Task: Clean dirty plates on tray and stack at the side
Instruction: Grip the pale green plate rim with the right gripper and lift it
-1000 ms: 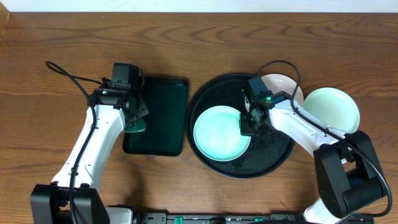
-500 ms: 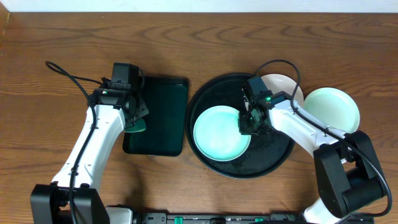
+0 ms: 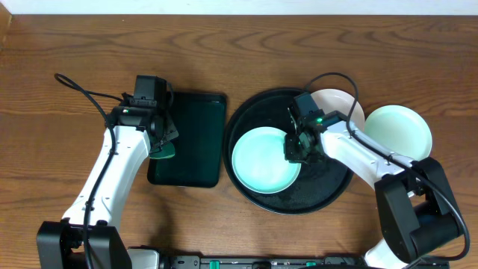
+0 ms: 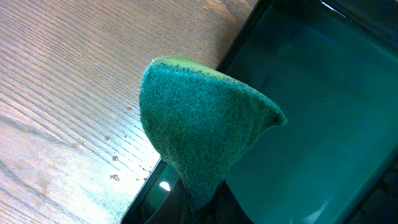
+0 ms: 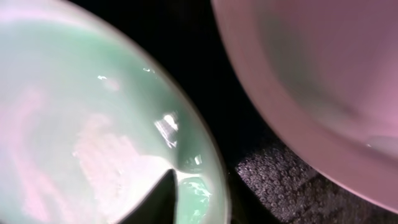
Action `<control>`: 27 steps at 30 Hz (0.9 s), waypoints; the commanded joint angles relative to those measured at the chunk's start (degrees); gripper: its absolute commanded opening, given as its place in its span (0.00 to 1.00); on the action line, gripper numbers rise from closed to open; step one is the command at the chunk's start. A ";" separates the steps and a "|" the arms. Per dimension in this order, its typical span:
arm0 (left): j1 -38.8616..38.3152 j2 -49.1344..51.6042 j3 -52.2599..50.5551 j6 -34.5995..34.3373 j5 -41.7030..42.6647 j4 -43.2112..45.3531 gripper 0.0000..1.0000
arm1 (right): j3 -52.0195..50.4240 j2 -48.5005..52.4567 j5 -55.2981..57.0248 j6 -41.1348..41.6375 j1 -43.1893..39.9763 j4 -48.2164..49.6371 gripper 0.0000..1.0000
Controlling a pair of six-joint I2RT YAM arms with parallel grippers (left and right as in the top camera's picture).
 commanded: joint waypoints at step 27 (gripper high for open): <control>0.20 -0.76 -0.07 0.33 -0.48 0.09 0.07 | 4.46 -14.03 -6.36 3.91 -1.73 -8.35 0.01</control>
